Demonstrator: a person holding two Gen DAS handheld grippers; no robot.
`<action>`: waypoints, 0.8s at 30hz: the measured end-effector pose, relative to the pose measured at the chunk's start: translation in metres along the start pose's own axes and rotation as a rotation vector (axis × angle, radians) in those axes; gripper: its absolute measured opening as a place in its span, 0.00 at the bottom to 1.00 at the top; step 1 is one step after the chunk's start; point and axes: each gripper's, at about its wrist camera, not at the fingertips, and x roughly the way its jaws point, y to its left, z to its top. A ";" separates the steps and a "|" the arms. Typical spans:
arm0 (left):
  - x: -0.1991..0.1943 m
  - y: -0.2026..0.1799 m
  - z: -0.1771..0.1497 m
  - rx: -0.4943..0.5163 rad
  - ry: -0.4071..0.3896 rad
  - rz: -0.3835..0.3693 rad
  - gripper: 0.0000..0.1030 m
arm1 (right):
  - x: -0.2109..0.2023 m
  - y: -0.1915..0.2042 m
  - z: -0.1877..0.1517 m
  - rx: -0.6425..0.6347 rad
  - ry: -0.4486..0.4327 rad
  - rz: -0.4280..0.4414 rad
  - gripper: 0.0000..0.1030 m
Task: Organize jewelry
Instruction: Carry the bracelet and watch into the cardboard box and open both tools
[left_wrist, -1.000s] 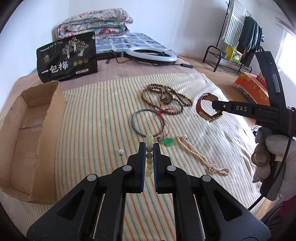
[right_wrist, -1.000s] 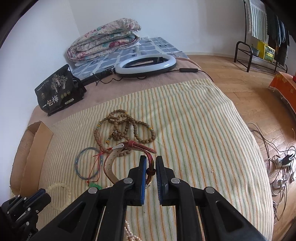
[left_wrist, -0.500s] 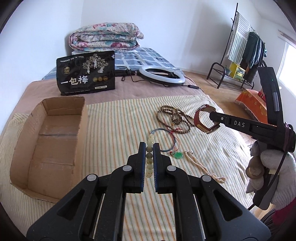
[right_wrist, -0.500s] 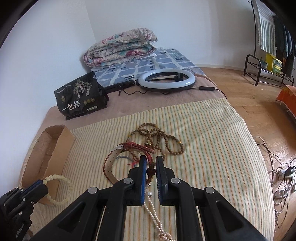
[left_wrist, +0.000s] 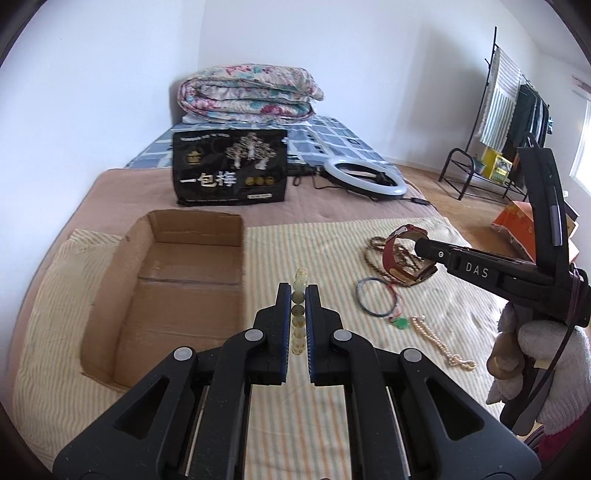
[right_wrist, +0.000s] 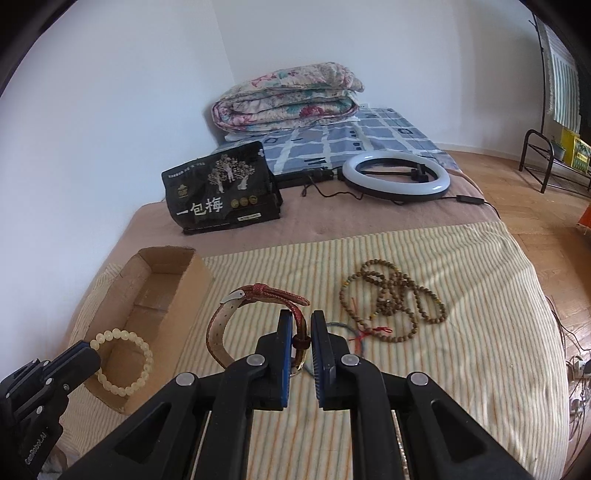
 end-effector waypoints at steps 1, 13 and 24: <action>-0.002 0.006 0.000 0.001 -0.002 0.013 0.05 | 0.002 0.006 0.000 -0.006 0.000 0.005 0.07; -0.010 0.076 -0.001 -0.102 -0.005 0.104 0.05 | 0.026 0.077 0.000 -0.067 0.013 0.096 0.07; 0.001 0.108 -0.021 -0.123 0.045 0.157 0.05 | 0.052 0.126 -0.011 -0.120 0.049 0.157 0.07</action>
